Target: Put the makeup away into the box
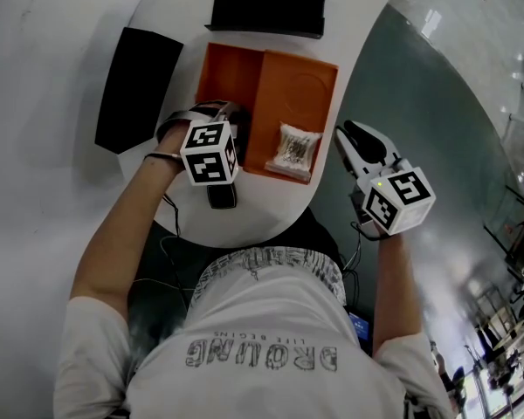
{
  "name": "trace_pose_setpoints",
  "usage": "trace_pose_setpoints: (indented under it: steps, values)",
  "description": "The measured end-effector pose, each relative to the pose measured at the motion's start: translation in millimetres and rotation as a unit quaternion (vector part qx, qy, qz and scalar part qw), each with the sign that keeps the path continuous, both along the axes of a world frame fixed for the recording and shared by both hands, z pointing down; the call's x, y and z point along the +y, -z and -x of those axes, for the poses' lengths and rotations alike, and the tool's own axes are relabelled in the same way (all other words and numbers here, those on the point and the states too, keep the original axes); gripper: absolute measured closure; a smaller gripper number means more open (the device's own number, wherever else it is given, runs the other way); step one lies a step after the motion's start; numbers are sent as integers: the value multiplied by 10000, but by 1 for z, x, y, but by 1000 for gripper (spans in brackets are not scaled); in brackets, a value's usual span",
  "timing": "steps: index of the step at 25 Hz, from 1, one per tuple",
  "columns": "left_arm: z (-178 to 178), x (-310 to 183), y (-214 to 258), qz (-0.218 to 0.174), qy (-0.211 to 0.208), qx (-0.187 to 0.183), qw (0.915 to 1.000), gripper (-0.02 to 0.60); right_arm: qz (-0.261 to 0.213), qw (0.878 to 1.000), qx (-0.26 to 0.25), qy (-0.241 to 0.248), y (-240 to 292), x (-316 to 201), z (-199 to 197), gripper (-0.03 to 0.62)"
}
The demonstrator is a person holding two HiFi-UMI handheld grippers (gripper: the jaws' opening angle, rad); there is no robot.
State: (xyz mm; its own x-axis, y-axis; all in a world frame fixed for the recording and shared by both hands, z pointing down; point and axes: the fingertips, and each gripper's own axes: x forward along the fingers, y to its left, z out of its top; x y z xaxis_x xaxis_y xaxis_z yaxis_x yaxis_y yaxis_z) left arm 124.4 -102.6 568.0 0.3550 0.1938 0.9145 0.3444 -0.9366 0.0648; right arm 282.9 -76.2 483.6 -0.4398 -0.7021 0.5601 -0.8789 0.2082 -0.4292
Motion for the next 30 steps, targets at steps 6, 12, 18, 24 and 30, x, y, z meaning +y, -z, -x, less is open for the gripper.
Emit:
trace_pose_setpoints:
  steps: [6, 12, 18, 24, 30]
  values:
    - [0, 7, -1, 462, 296, -28, 9985, 350, 27, 10000, -18, 35, -1, 2, 2, 499]
    - [3, 14, 1, 625, 318, -125, 9975, 343, 50, 10000, -16, 45, -3, 6, 4, 497]
    - [6, 3, 9, 230, 482, 93, 9985, 337, -25, 10000, 3, -8, 1, 10, 5, 497]
    - [12, -2, 27, -3, 701, 417, 9967, 337, -154, 9999, 53, 0, 9, 13, 15, 497]
    - [24, -4, 49, -347, 987, 840, 9910, 337, -275, 9995, 165, 30, 20, 26, 32, 497]
